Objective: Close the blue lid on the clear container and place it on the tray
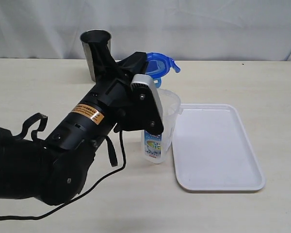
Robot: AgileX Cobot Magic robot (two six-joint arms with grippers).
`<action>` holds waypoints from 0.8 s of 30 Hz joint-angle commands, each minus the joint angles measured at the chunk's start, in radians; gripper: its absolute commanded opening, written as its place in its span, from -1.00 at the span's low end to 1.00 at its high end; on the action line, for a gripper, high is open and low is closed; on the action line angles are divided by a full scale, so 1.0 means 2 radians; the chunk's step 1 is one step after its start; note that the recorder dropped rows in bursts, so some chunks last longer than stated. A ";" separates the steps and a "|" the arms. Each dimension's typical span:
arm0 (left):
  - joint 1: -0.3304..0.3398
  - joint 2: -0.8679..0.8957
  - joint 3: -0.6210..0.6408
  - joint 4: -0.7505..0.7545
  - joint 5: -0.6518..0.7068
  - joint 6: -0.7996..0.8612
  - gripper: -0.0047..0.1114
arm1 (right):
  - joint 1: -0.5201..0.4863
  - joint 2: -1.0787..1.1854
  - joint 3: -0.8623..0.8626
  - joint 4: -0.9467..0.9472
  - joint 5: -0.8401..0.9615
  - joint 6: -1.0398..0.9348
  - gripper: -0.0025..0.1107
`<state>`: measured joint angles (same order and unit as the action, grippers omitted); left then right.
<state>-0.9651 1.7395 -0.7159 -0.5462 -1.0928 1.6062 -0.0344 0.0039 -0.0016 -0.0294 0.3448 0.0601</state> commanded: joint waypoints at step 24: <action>-0.053 -0.002 -0.003 -0.066 -0.027 0.058 -0.92 | 0.001 -0.002 0.001 -0.001 -0.002 0.000 -0.88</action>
<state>-1.0557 1.7395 -0.7159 -0.6528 -1.1310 1.7080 -0.0344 0.0039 -0.0016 -0.0294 0.3448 0.0601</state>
